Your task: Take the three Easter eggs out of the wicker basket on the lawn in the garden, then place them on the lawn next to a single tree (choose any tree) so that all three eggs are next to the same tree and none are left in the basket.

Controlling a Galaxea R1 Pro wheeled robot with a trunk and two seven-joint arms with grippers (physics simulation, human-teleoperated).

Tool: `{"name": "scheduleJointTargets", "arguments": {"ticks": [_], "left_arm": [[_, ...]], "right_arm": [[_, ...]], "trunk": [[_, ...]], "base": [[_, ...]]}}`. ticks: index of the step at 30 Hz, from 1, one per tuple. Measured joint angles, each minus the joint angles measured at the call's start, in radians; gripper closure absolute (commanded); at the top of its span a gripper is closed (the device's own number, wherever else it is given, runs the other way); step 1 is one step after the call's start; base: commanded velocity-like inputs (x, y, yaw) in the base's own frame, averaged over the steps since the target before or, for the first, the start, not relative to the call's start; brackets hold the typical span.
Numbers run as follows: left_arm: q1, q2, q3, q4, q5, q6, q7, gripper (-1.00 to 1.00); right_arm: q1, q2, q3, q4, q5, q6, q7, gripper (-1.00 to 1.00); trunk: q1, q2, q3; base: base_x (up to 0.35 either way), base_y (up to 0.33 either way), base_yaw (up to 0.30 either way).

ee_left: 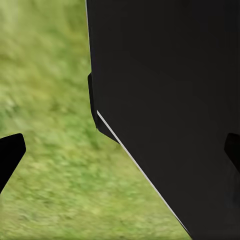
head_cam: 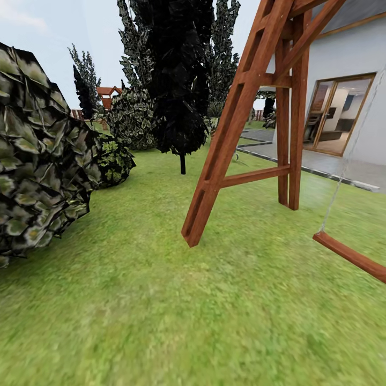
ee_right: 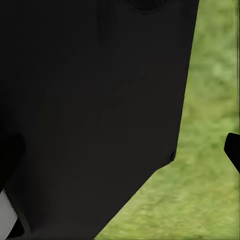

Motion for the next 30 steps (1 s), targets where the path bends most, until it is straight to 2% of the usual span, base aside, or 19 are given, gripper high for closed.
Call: {"name": "scheduleJointTargets", "arguments": {"ticks": [5,15,20,30], "left_arm": [[0.000,0.000,0.000,0.000,0.000,0.000,0.000,-1.00],[0.000,0.000,0.004,0.000,0.004,-0.001,-0.001,-1.00],[0.000,0.000,0.004,0.000,0.002,0.000,0.000,-1.00],[0.000,0.001,0.007,-0.001,0.007,0.000,0.001,-1.00]], "right_arm": [[0.000,0.001,0.004,0.000,0.007,-0.001,-0.003,-1.00],[0.000,0.000,0.003,0.000,0.005,-0.002,-0.006,-1.00],[0.000,-0.003,0.003,0.000,0.007,-0.003,-0.001,-1.00],[0.000,-0.002,0.003,0.000,0.006,-0.003,-0.002,-1.00]], "trunk": [[0.000,0.000,0.000],[0.000,0.000,0.000],[0.000,0.000,0.000],[-0.001,0.000,0.000]], "base": [[-0.064,0.072,0.142],[-0.063,0.306,0.287],[-0.001,0.115,0.092],[0.249,0.060,0.003]]}}
